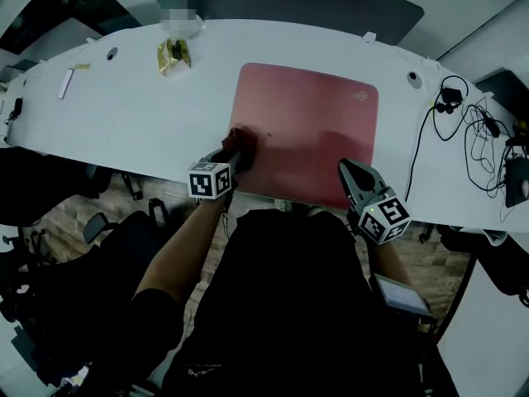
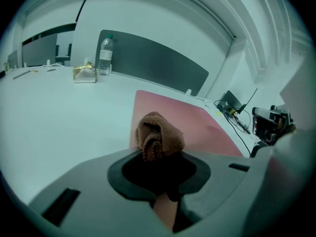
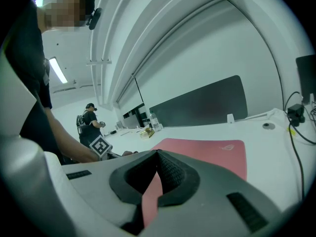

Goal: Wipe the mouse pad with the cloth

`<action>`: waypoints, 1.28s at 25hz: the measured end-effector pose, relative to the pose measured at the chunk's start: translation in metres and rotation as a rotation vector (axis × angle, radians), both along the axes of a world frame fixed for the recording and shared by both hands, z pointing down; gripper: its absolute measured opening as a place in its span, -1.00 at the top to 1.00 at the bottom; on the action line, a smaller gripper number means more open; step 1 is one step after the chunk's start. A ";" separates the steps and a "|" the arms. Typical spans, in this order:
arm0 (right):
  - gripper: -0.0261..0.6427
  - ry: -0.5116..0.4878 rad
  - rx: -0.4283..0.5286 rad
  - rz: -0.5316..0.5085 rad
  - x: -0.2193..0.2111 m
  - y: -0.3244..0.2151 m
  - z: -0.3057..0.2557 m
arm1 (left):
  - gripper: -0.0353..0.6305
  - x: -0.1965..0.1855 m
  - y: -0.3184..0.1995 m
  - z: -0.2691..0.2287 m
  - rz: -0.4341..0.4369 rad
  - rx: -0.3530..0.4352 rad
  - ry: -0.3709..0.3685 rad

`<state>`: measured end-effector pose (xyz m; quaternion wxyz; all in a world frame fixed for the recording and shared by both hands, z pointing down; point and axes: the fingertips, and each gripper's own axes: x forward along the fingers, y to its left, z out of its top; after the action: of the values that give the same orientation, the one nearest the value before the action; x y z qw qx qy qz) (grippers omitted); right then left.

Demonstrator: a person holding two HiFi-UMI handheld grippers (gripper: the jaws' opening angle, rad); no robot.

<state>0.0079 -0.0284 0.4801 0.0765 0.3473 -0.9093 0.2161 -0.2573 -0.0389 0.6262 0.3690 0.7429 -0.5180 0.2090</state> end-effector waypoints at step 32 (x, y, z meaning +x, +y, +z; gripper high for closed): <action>0.85 0.009 -0.007 0.144 0.033 -0.008 0.004 | 0.64 0.006 -0.059 -0.010 0.083 0.086 -0.186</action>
<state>0.0410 -0.0363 0.4844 0.0658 0.4124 -0.8809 0.2227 -0.2515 -0.0975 0.6161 0.2780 0.7563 -0.5273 0.2697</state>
